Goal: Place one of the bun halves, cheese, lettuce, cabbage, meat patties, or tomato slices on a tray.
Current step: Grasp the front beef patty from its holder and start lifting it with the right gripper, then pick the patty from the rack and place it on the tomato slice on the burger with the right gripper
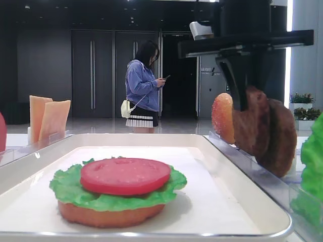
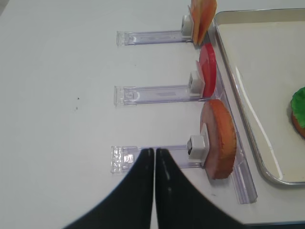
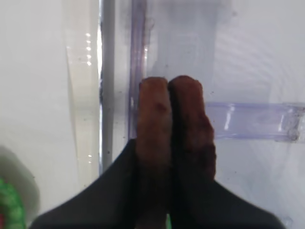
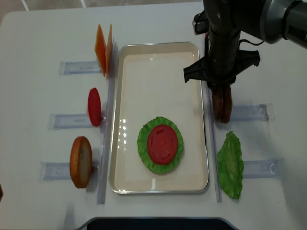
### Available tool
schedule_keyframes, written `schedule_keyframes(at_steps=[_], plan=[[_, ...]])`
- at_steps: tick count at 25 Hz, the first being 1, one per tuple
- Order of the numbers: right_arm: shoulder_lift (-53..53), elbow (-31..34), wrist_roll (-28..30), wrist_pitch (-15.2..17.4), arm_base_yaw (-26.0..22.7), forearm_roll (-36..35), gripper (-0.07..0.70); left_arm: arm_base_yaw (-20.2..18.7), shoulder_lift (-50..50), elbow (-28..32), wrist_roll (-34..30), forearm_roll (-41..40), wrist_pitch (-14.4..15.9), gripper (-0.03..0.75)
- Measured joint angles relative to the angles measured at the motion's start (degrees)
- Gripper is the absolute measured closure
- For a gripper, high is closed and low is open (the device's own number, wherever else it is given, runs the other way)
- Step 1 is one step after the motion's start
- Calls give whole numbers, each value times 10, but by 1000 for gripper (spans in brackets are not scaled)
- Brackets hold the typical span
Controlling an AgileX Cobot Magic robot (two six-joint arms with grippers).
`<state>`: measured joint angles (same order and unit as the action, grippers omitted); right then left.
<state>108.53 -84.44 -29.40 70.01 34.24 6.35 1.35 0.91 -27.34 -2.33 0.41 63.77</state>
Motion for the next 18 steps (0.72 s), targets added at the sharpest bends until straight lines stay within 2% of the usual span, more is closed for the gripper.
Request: schedule_keyframes(at_steps=[5,12,18], plan=[[-11,-29,3,-1,0,-13,491,0,0,0,0,0,0,722],[-60,-31,4,-1,0,-33,491,0,0,0,0,0,0,722],[-131,1,9,-2,0,-64,491,0,0,0,0,0,0,722]])
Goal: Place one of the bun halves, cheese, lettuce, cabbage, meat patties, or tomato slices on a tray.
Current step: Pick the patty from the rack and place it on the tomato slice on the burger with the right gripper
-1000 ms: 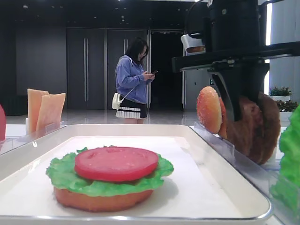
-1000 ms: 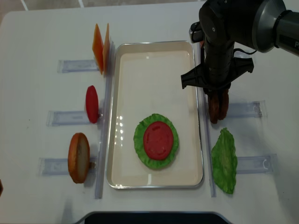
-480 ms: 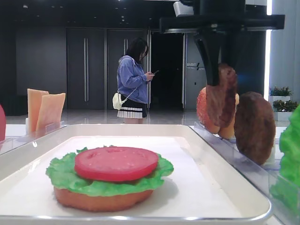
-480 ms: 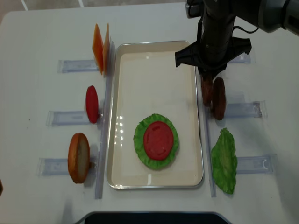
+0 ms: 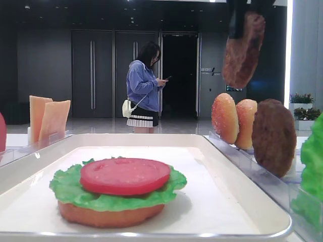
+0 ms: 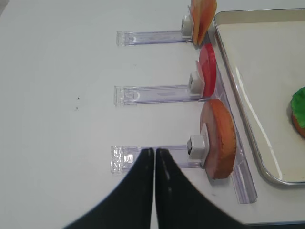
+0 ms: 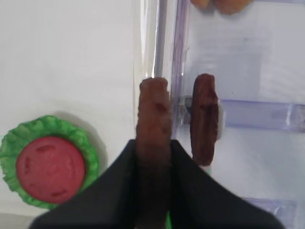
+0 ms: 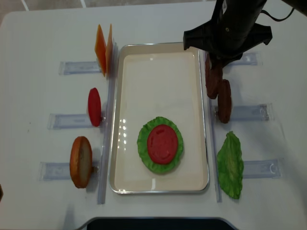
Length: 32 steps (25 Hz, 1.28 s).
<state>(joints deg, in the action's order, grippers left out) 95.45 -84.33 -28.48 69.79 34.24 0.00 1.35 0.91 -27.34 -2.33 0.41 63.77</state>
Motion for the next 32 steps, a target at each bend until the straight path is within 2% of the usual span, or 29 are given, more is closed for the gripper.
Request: schedule_keyframes(at_steps=[2,7,11,14,19,25,32], plan=[[-30,33,3,-16,0,-11,492,0,0,0,0,1,0,722],[-85,120,49,-115,0,-116,492,0,0,0,0,1,0,722],[-105,180,125,-210,0,-230,492,0,0,0,0,1,0,722],[-106,221,195,-264,1,-316,492,0,0,0,0,1,0,722],[-106,279,312,-334,4,-439,492,0,0,0,0,1,0,722],[-106,327,455,-373,4,-581,492,0,0,0,0,1,0,722],[-69,331,486,-392,33,-611,492,0,0,0,0,2,0,722]])
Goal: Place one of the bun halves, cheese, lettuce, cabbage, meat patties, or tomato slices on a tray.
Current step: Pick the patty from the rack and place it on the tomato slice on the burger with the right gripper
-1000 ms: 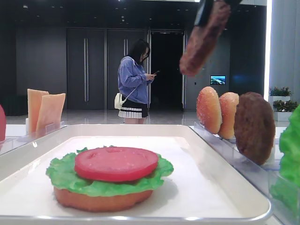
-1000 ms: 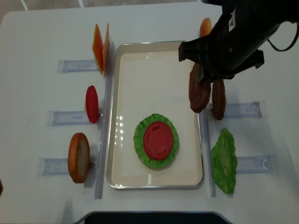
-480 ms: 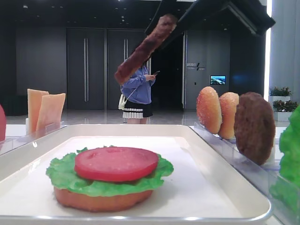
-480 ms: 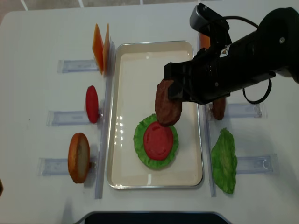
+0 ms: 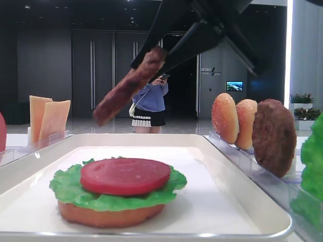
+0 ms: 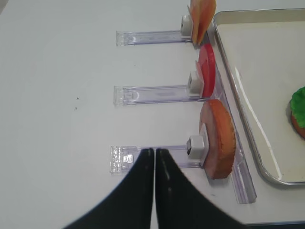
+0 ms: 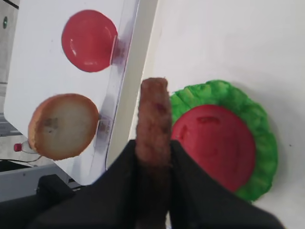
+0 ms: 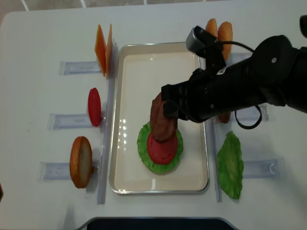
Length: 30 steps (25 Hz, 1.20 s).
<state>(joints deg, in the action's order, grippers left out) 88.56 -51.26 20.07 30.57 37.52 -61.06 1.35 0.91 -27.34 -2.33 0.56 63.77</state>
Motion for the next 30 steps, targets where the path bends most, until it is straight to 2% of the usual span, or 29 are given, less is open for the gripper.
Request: schedule_keyframes(at_steps=[5,8,15,30], plan=[[49,0,16,-7,29,-16,492,0,0,0,0,0,0,722],[66,0,32,-20,31,-32,492,0,0,0,0,0,0,722],[70,0,82,-21,31,-90,492,0,0,0,0,0,0,722],[87,0,91,-22,31,-103,492,0,0,0,0,0,0,722]])
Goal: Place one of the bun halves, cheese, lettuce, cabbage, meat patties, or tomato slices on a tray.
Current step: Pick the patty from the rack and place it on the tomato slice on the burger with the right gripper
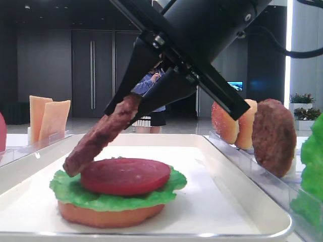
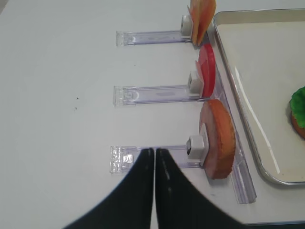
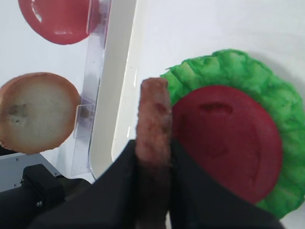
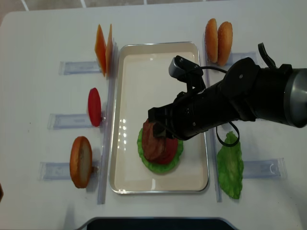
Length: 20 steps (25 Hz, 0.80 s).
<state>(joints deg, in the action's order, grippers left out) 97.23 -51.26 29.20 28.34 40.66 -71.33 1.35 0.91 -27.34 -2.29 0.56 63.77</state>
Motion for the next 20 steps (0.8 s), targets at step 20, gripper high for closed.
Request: schedule_keyframes(at_steps=[20], plan=[[0,0,0,0,0,5,388,0,0,0,0,0,0,722]])
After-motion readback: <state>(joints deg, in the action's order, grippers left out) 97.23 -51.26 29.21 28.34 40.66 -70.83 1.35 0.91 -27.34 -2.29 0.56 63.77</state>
